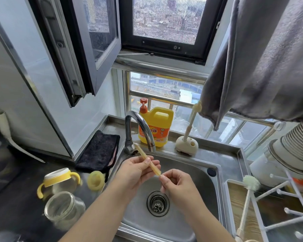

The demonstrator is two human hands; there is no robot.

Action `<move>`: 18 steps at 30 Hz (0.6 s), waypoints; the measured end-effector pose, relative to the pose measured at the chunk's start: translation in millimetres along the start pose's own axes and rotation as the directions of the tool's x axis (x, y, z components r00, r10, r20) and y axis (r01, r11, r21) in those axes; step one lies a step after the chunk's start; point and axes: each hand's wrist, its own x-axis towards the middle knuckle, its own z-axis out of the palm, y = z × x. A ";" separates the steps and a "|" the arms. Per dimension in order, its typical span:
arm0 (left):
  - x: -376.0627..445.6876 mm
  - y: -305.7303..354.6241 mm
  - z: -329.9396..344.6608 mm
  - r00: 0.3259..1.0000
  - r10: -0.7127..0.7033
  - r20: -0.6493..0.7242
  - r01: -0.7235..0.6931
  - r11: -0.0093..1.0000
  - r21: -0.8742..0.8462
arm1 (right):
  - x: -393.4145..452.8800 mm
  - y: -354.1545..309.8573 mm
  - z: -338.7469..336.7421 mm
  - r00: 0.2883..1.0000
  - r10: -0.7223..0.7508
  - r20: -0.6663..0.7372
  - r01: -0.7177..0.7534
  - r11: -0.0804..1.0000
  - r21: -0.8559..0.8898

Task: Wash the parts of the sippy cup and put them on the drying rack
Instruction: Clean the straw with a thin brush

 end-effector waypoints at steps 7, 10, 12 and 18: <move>8.1 9.5 -20.5 0.990 0.008 -0.139 -0.019 0.997 -0.075 | -6.2 -5.5 -5.8 0.994 -0.033 0.102 0.035 0.999 -0.013; 0.5 -4.3 -5.3 0.998 -0.041 -0.052 0.040 0.999 -0.028 | -0.9 -1.9 3.5 0.998 -0.044 0.054 0.049 0.995 -0.091; 3.1 -0.1 -9.4 0.996 -0.034 -0.082 0.032 0.999 -0.026 | -3.3 0.6 0.9 0.993 -0.048 0.104 0.057 0.994 -0.092; 4.6 2.9 -13.8 0.996 -0.022 -0.082 0.020 1.000 -0.024 | -0.3 2.3 2.0 0.995 -0.051 0.081 0.056 0.997 -0.049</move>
